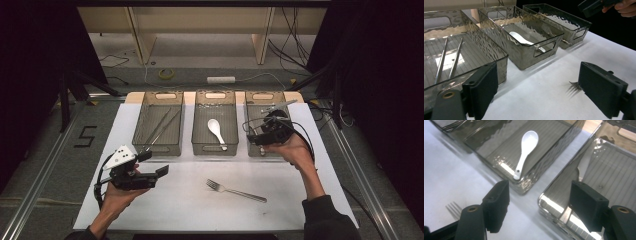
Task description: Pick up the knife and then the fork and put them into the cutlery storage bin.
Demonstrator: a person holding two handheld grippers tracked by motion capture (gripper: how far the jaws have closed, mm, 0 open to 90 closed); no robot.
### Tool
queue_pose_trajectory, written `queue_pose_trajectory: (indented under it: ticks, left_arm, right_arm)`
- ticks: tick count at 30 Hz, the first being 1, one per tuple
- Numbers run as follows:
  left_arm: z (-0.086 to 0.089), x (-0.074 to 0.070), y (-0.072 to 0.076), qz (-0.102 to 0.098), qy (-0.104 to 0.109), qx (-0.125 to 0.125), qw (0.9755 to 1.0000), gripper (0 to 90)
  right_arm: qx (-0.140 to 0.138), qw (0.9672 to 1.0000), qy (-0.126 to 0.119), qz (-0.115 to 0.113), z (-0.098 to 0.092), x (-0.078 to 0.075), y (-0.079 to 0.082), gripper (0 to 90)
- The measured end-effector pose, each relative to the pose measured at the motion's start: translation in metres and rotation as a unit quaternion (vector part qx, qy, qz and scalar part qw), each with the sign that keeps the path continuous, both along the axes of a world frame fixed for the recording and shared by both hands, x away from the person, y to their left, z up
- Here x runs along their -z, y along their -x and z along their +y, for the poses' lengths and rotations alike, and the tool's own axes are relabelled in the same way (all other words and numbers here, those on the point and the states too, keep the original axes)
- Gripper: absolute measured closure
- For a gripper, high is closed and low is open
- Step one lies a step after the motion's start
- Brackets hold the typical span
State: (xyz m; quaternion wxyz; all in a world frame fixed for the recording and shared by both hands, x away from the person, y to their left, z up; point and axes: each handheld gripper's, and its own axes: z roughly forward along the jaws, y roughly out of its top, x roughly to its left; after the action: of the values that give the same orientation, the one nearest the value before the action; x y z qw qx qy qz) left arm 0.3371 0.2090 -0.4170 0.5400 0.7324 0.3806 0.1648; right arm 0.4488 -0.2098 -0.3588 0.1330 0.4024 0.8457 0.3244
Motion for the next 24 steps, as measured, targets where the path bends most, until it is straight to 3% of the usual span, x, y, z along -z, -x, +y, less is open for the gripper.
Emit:
queue_pose_trajectory:
  ticks: [6,14,24]
  left_arm:
    - [0.0,0.0,0.0,0.0,0.001,0.0,1.0,16.1]
    - [0.001,0.0,0.0,-0.001,-0.002,-0.001,1.0,16.0]
    - [0.001,0.0,0.001,-0.001,-0.002,-0.001,1.0,16.0]
  right_arm:
    - [-0.028,0.9995,0.011,0.001,0.01,0.0,0.016,32.0]
    - [-0.059,0.9982,0.0,0.009,0.019,0.009,0.037,30.8]
    - [-0.098,0.9934,0.037,0.045,0.033,0.027,0.05,28.8]
